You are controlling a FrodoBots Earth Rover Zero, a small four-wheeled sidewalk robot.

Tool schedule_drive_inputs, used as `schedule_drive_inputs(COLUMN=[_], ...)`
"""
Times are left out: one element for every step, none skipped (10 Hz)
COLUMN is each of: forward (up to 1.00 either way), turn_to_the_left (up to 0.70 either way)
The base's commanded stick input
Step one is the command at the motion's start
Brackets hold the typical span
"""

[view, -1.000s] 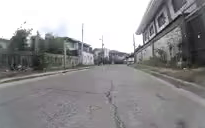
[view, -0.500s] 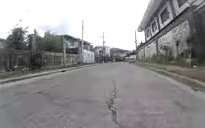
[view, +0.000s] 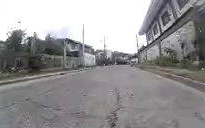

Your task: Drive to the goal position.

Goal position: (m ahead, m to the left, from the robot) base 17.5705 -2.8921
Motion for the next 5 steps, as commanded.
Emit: schedule_drive_inputs(forward=[1.0, 1.0, 1.0, 1.0, 1.0], turn_to_the_left=[0.06, 0.06, 0.06, 0.06, 0.06])
